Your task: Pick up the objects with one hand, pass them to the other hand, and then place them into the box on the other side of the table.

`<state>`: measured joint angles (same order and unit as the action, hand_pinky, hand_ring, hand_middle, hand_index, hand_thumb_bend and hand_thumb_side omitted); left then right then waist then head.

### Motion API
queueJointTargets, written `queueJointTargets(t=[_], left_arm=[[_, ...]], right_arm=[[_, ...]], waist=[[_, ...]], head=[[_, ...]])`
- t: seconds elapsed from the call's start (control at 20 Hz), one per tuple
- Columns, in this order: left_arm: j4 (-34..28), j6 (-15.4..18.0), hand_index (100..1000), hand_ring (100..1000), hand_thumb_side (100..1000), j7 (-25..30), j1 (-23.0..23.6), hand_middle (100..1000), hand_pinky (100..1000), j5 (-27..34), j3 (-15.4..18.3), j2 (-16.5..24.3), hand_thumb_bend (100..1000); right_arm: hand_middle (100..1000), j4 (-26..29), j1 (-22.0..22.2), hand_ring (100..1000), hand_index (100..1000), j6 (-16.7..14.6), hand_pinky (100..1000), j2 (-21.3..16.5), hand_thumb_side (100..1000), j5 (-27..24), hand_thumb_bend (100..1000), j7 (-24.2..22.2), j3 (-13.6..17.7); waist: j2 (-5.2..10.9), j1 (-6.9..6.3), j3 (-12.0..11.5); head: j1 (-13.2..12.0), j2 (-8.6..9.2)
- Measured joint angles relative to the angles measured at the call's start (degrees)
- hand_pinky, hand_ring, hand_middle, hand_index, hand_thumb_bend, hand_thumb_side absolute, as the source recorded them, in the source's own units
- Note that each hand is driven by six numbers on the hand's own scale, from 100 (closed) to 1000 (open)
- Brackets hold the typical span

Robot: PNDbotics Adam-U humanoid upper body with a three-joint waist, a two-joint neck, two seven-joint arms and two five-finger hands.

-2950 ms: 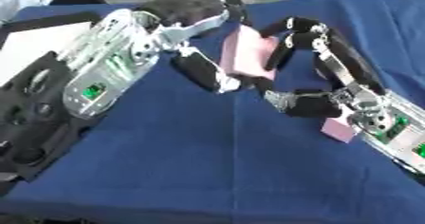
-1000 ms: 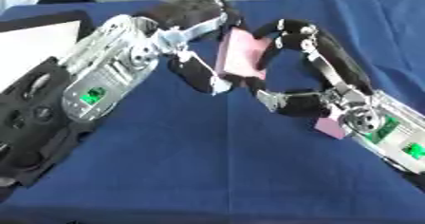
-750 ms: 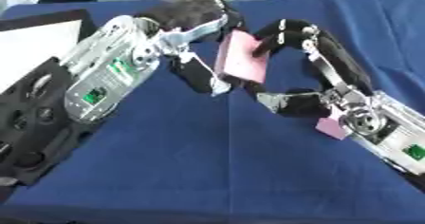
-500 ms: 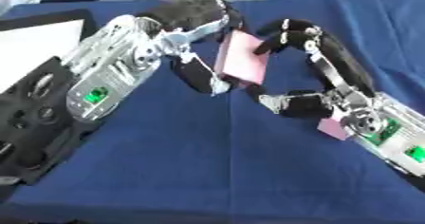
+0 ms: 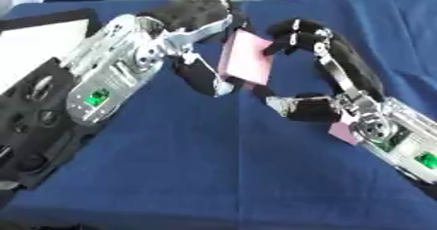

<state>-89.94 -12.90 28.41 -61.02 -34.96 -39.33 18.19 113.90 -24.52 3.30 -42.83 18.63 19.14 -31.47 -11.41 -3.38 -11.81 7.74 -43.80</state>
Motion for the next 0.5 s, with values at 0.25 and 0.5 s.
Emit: queueJointTargets(t=[0.25,0.5], left_arm=[[-0.40,-0.10,400,640,115,0.18,-0.18,528,725,-0.11,0.89,4.13,181],[-1.55,-1.54,403,640,113,0.73,-0.77,530,729,1.12,3.15,7.30,161]], right_arm=[[793,-0.01,0.67,783,686,1.49,632,-0.36,100,0.39,422,-0.03,0.56],[791,-0.01,1.33,785,710,2.43,642,-0.61,100,0.53,408,-0.39,1.24]], waist=[[-0.06,0.05,-0.17],[-0.03,0.23,-0.01]], head=[[0.36,0.00],[0.36,0.00]])
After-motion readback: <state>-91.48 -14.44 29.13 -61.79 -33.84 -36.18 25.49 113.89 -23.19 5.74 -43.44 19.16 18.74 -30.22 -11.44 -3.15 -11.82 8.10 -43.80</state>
